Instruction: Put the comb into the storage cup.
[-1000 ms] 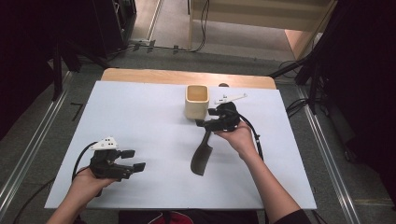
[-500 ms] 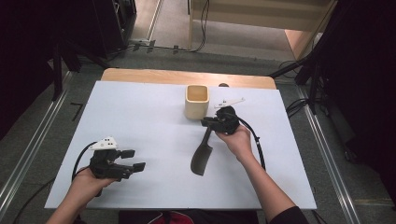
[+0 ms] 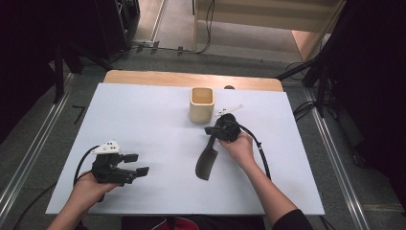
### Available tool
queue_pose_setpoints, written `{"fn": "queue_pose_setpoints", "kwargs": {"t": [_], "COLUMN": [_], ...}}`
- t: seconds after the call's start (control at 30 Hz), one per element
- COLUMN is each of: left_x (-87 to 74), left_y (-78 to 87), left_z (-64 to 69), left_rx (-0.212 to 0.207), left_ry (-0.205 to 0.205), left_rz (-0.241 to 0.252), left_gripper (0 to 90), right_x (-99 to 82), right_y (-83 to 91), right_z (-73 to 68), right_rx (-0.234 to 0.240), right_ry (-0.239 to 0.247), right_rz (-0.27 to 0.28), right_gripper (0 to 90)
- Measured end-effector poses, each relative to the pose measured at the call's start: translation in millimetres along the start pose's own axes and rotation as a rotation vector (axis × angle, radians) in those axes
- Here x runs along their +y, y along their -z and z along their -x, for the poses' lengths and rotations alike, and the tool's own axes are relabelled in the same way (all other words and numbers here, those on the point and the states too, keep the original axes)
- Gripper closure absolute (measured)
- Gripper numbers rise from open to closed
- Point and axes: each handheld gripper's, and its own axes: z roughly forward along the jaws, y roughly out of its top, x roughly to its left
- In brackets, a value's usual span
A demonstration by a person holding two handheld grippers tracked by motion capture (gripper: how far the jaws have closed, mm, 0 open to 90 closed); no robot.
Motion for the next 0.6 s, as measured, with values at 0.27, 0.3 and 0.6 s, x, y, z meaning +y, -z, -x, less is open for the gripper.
{"fn": "queue_pose_setpoints", "kwargs": {"t": [0.27,0.3,0.6], "left_x": [0.1,0.1,0.2], "left_y": [0.4,0.5,0.8], "left_z": [-0.2,-0.1,-0.1], "left_rx": [-0.001,0.0,-0.002], "left_ry": [0.0,-0.001,-0.002], "left_rz": [0.004,0.004,0.004], "left_gripper": [26.5,26.5,26.5], "right_x": [-2.9,-3.3,-5.3], "right_y": [-5.1,-5.4,-8.1], "right_z": [1.9,2.3,3.0], "right_rx": [-0.003,-0.005,-0.004], "right_ry": [0.004,0.001,-0.002], "right_rz": [-0.025,-0.027,-0.052], "right_gripper": [87.4,87.4,87.4]}}
